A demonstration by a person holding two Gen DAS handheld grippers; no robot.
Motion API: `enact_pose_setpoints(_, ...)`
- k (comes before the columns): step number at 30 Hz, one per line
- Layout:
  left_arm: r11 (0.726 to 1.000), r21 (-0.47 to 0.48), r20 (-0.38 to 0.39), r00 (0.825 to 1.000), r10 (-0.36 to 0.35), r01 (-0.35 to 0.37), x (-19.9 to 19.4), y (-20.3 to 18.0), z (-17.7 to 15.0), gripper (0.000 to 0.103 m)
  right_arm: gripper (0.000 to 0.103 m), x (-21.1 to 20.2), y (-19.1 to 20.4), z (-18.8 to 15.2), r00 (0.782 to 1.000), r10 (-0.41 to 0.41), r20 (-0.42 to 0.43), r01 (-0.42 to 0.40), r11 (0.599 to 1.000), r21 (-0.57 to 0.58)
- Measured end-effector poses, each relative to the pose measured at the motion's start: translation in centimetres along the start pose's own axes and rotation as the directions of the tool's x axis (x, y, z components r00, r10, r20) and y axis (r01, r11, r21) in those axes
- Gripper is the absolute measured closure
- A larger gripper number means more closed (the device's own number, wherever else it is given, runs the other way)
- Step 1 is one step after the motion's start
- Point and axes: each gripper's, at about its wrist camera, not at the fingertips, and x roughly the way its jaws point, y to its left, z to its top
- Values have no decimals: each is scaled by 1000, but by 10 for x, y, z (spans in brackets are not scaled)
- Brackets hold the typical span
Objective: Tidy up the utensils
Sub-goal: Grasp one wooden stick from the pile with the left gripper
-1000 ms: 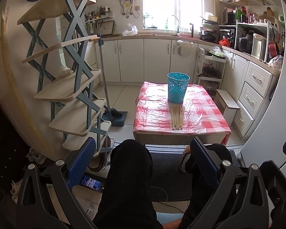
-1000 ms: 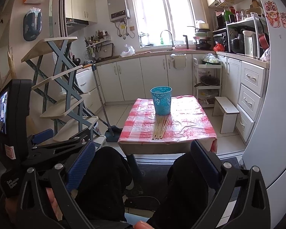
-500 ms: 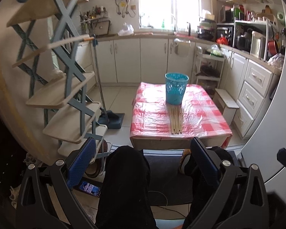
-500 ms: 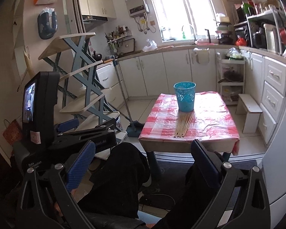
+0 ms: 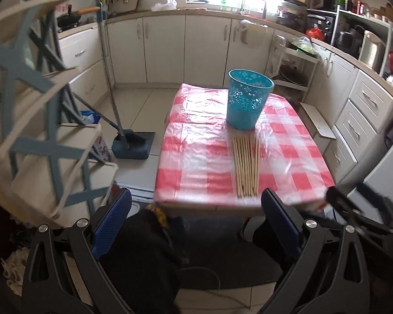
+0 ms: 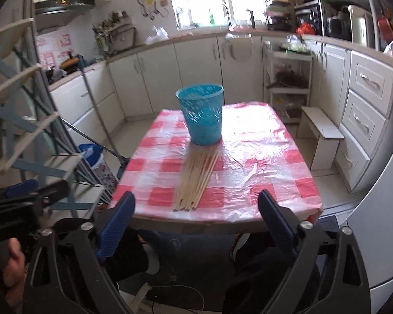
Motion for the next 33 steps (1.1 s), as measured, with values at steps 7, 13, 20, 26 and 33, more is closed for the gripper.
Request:
enact_pose_setpoints(7,997,-33,-49,997,-67,66,109,-18,37,8,60,141,-27,25,982,1,-189,10,998,58)
enact_pose_setpoints(13,999,-45,-127,992,-17,11,191,-38,50,8,70,213,-37,36,964,-8,-267,31,996,81)
enact_pose_setpoints(20,1000,-23,-173,985,15,-19,251,-54,58,8,75,243,-40,45,955,-36,-294,43,999,16)
enact_pose_setpoints(26,1000,4,-218,976,1,0,288,-66,60,13,79,249,-39,52,950,-36,-311,16,998,-67)
enact_pose_setpoints(33,999,38,-246,969,2,8,315,-77,58,18,86,259,-41,60,936,-31,-350,-25,988,-153)
